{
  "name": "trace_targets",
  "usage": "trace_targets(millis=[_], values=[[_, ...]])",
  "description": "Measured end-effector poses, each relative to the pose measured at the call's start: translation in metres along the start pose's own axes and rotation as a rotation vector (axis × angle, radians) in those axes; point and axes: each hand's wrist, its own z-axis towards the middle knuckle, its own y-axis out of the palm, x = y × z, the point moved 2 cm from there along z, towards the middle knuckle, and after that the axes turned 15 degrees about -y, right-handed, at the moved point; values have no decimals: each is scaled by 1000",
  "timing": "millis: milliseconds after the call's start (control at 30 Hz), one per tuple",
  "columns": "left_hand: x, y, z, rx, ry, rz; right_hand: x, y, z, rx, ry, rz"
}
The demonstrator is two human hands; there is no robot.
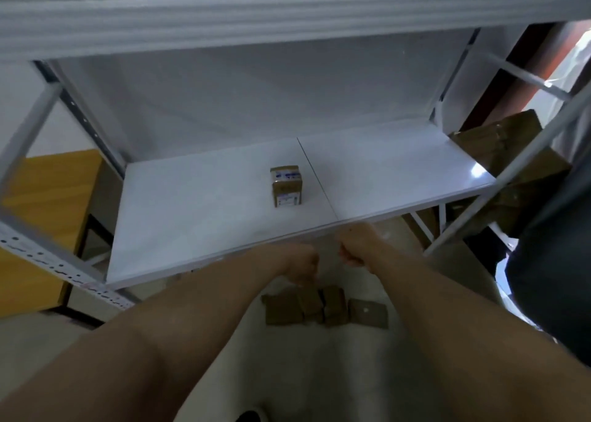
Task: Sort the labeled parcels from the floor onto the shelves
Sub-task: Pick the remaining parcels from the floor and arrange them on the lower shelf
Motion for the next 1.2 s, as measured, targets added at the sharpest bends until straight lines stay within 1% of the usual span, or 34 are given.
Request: trace_targets(millis=[100, 200, 367, 467, 567, 700, 833, 900, 967, 1033, 1133, 1200], values=[[-6, 7, 21, 29, -9, 4, 19, 18, 17, -71, 62, -31], [-16, 21, 52, 27, -18, -21, 50, 38, 39, -82, 132, 52], [-37, 66, 123, -84, -109, -91, 125, 84, 76, -149, 252, 133], [-45, 107, 184, -118, -143, -125, 181, 109, 106, -75, 288, 225], [-48, 154, 254, -103, -160, -194, 242, 134, 140, -45, 282, 281], [-52, 221, 347, -103, -228, -197, 332, 176, 183, -32, 328, 315], [-54, 293, 428, -48, -243, -147, 413, 221, 225, -31, 313, 404], [-56, 325, 461, -66, -246, -132, 446, 244, 247, -10, 330, 437], [-56, 353, 492, -70, -280, -103, 472, 264, 265, -5, 332, 416], [-56, 378, 520, -3, -333, -61, 493, 281, 280, 29, 287, 418], [-58, 407, 558, 120, -387, -69, 518, 298, 293, 112, 213, 419], [-61, 420, 574, 152, -402, -53, 529, 303, 298, 157, 177, 432]])
